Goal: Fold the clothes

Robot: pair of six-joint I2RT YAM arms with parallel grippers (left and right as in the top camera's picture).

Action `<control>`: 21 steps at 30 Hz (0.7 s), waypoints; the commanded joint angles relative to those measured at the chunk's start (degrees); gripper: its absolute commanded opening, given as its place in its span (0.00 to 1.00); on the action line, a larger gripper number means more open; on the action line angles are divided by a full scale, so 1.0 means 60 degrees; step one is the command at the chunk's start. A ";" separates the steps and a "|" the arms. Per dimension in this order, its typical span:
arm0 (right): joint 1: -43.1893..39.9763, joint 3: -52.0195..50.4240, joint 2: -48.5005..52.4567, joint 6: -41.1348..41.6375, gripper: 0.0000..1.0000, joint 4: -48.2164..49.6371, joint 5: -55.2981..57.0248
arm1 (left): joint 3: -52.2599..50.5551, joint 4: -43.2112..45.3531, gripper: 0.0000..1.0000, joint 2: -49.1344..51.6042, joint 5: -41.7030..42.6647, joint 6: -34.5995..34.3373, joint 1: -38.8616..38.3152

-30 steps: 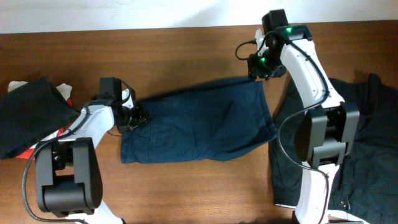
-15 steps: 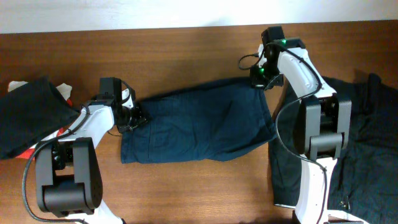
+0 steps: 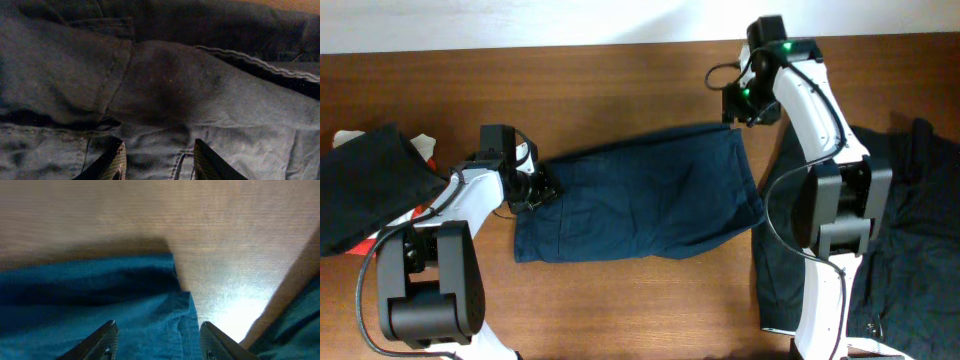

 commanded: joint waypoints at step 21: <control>-0.0047 0.1934 -0.0215 0.0135 0.04 -0.0484 0.0015 | -0.0106 -0.0051 0.44 0.0448 -0.0499 0.0153 -0.0018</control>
